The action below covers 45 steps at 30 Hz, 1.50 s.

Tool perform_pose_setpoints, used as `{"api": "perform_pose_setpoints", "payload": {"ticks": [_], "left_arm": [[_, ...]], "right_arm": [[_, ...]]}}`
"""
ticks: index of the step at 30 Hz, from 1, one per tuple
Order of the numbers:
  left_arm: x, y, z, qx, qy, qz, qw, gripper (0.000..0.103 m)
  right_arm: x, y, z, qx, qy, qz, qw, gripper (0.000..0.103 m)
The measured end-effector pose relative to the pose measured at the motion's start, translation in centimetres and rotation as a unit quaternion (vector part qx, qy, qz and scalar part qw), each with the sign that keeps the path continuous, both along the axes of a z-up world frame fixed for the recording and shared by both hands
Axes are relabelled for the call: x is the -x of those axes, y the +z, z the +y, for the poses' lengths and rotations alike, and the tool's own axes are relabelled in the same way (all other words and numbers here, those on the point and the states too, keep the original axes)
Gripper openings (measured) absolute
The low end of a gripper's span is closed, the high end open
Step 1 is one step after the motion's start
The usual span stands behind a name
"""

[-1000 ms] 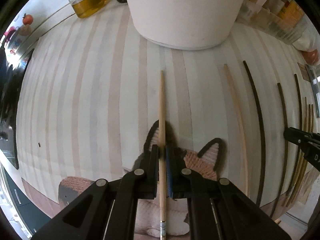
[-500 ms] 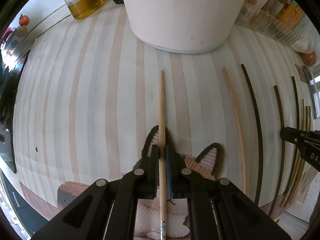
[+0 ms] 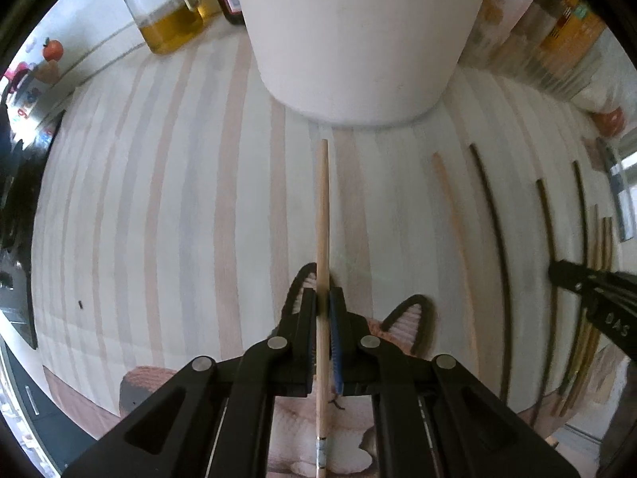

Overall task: Organize utensils
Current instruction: 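Grasp a light wooden chopstick with the left tool while the right tool grasps a dark chopstick, then lift both held chopsticks off the mat and raise them upright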

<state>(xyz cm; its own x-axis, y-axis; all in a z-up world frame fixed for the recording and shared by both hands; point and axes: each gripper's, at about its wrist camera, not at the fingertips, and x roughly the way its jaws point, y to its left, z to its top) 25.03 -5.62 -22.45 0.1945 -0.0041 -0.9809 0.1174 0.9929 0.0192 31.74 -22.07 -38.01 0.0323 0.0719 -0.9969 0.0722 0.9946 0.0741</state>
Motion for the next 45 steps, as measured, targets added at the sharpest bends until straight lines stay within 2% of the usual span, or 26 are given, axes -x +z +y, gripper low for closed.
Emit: {"api": "perform_pose_setpoints", "payload": {"ticks": [4,14,17,23,29,31,33,35,36,40,43,45], "left_arm": [[0.5,2.3,0.2,0.016,-0.003,-0.020,0.9997,0.004],[1.3,8.4,0.9,0.050,-0.002,-0.081,0.9954,0.003],[1.4,10.4,0.9,0.059,0.002,-0.105,0.9927,0.000],[0.8,14.4,1.4,0.073,0.006,-0.158,0.9847,0.000],[-0.3,15.6,3.2,0.088,0.029,-0.173,0.9805,0.000],[-0.3,15.2,4.2,0.106,0.047,-0.165,0.9795,0.000],[-0.3,14.1,4.9,0.117,0.063,-0.140,0.9813,0.005],[-0.3,12.0,5.6,0.130,0.073,-0.102,0.9836,0.016],[-0.3,10.8,5.8,0.129,0.080,-0.083,0.9849,0.026],[-0.4,4.9,5.4,0.112,0.089,-0.013,0.9896,0.027],[-0.7,1.6,4.3,0.093,0.081,0.023,0.9921,0.027],[-0.9,0.1,3.8,0.074,0.076,0.033,0.9938,0.027]], "right_arm": [[0.5,1.3,-0.1,-0.029,-0.021,-0.027,0.999,0.006],[0.7,6.7,0.5,-0.066,-0.034,-0.107,0.991,0.006],[0.8,8.8,0.2,-0.076,-0.032,-0.139,0.987,0.006],[0.3,14.4,0.0,-0.087,-0.022,-0.221,0.971,0.006],[-1.1,19.0,0.1,-0.096,-0.013,-0.272,0.957,0.006],[-1.6,19.7,0.4,-0.097,-0.007,-0.274,0.957,0.006],[-1.7,19.4,0.8,-0.100,-0.004,-0.263,0.960,0.006],[-1.5,18.3,1.0,-0.102,0.001,-0.238,0.966,0.006],[-1.4,17.5,1.1,-0.103,0.003,-0.221,0.970,0.006],[-0.9,12.9,0.7,-0.096,0.002,-0.150,0.984,0.006],[-0.5,9.1,0.2,-0.088,-0.006,-0.094,0.992,0.006],[-0.3,6.6,-0.4,-0.077,-0.013,-0.062,0.995,0.006]]}}
